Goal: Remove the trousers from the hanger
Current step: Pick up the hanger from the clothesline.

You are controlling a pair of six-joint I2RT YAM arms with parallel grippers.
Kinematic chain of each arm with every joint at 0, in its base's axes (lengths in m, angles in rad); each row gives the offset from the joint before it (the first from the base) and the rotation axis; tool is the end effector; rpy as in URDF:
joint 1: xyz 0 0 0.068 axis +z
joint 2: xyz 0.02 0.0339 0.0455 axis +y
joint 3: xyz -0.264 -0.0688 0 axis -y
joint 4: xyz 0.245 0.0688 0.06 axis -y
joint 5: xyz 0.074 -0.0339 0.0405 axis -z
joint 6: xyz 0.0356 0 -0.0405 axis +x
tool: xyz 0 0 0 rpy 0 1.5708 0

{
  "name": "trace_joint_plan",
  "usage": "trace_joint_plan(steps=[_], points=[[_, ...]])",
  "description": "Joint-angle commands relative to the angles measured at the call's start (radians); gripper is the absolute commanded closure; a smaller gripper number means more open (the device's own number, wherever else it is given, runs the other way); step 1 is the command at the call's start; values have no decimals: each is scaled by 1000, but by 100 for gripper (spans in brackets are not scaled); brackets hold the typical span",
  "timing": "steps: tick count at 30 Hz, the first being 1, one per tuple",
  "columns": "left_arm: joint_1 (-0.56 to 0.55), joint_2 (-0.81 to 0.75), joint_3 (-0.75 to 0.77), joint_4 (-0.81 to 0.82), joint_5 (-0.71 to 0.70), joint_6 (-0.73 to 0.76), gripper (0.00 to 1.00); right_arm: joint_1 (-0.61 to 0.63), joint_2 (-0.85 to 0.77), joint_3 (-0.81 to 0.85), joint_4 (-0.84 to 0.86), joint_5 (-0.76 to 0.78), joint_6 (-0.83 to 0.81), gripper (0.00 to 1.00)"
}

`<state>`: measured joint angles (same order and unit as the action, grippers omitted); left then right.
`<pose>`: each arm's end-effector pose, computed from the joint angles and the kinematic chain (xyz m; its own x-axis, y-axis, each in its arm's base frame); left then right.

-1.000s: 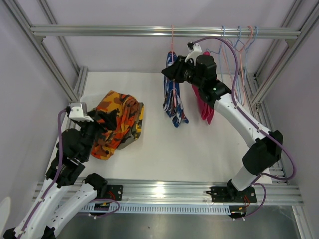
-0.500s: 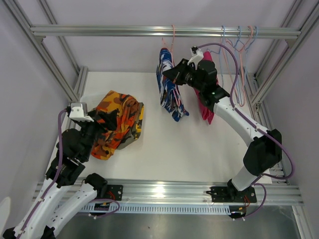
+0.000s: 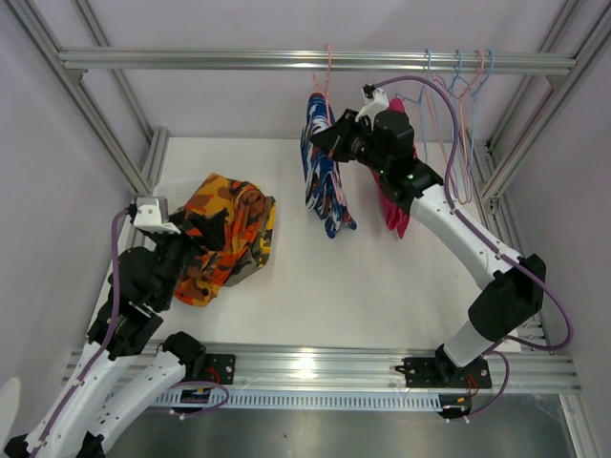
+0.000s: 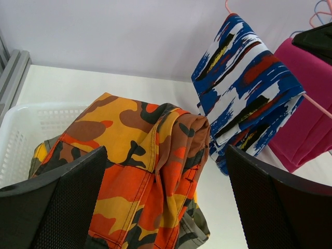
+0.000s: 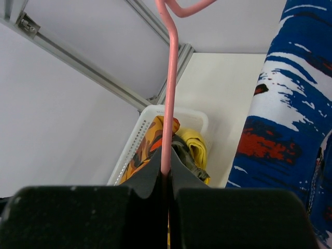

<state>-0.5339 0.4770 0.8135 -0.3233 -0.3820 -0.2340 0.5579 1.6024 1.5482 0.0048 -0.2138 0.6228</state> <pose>0.0962 -0.0415 0.3736 -0.0240 -0.2357 -0.9715 0.1499 0.9600 -0.2366 0.3225 0.2102 0.4186 -0.4407 0.3969 -0.8051 -0.5418 0.5975 0.5911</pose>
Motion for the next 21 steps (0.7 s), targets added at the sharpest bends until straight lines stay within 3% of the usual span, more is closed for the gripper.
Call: trace_joint_plan(steps=[1, 13, 17, 21], points=[[-20, -11, -8, 29, -14, 25, 0, 46, -99, 170, 60, 24, -107, 100], [-63, 2, -13, 32, -41, 50, 1, 65, -90, 331, -72, 91, -181, 100], [-86, 5, -10, 33, -32, 62, 0, 118, -146, 285, -89, 184, -210, 100], [-136, 26, -8, 32, -37, 81, 1, 230, -225, 192, -112, 405, -285, 100]])
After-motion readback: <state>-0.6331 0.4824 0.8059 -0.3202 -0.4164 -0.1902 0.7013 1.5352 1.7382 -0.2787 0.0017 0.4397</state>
